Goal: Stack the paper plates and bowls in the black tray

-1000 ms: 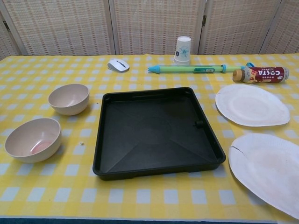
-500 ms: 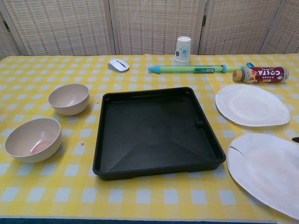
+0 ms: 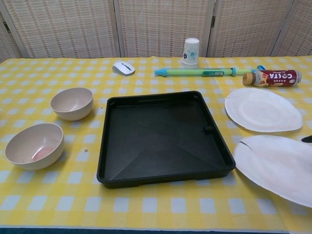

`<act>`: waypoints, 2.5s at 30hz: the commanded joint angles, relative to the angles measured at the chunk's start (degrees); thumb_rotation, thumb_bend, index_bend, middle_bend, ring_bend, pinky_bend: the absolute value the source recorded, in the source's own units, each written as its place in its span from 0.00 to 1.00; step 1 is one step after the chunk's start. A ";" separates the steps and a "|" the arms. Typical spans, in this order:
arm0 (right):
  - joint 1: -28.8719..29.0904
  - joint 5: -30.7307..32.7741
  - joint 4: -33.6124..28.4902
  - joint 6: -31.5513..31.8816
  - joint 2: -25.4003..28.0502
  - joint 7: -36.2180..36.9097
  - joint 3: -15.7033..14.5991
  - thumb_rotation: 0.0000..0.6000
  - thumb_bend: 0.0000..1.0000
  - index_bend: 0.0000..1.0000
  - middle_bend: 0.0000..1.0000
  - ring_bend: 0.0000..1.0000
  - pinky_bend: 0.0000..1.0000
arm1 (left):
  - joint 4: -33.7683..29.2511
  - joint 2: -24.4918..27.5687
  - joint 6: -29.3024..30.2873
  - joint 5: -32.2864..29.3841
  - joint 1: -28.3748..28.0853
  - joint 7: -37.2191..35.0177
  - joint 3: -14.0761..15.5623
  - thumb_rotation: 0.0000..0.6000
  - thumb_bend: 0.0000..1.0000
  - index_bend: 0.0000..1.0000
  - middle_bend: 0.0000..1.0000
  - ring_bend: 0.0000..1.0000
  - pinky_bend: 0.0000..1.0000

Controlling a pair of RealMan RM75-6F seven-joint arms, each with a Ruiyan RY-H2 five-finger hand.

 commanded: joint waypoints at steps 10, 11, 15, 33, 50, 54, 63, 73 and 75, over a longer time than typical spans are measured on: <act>0.23 0.75 -3.77 12.01 2.41 -0.89 4.72 1.00 0.49 0.70 0.20 0.15 0.02 | -0.29 0.24 0.04 -0.01 0.09 -0.46 0.02 1.00 0.36 0.00 0.00 0.00 0.00; 0.42 0.61 -4.35 12.57 2.71 -1.64 4.98 1.00 0.49 0.70 0.20 0.15 0.02 | -0.32 0.25 0.17 0.17 0.12 -0.59 0.07 1.00 0.36 0.01 0.00 0.00 0.00; 1.46 -0.36 -7.83 14.10 4.02 -4.16 5.64 1.00 0.49 0.70 0.21 0.16 0.02 | -0.24 0.40 0.53 0.62 0.23 -1.28 0.15 1.00 0.36 0.01 0.00 0.00 0.00; 13.07 -5.73 -25.72 2.53 6.24 -12.81 7.37 1.00 0.49 0.70 0.21 0.16 0.03 | -0.44 1.46 0.85 0.21 0.47 -3.38 -0.19 1.00 0.36 0.01 0.00 0.00 0.00; 25.16 -3.61 -22.92 -13.44 -3.22 -14.97 10.85 1.00 0.49 0.70 0.21 0.17 0.03 | -0.22 1.65 -0.73 -1.68 -0.03 -4.09 -0.83 1.00 0.36 0.01 0.00 0.00 0.00; 26.93 -2.78 -19.61 -14.91 -5.92 -14.17 11.33 1.00 0.49 0.70 0.21 0.17 0.03 | -0.03 1.68 -1.29 -2.46 -0.28 -4.35 -1.18 1.00 0.36 0.01 0.00 0.00 0.00; 30.68 -1.10 -14.08 -17.42 -9.62 -12.95 12.15 1.00 0.49 0.70 0.21 0.17 0.03 | 0.07 1.70 -2.63 -2.80 -0.82 -4.74 -1.02 1.00 0.36 0.01 0.00 0.00 0.00; 30.33 3.27 -19.39 -23.13 -6.23 -18.89 11.28 1.00 0.44 0.16 0.00 0.01 0.00 | 0.08 1.51 -2.76 -3.25 -0.87 -4.26 -1.11 1.00 0.36 0.03 0.00 0.00 0.00; 30.32 4.63 -22.84 -25.11 -4.23 -21.13 11.40 1.00 0.39 0.08 0.00 0.00 0.00 | 0.06 1.42 -3.22 -3.31 -1.06 -4.02 -1.01 1.00 0.36 0.03 0.00 0.00 0.00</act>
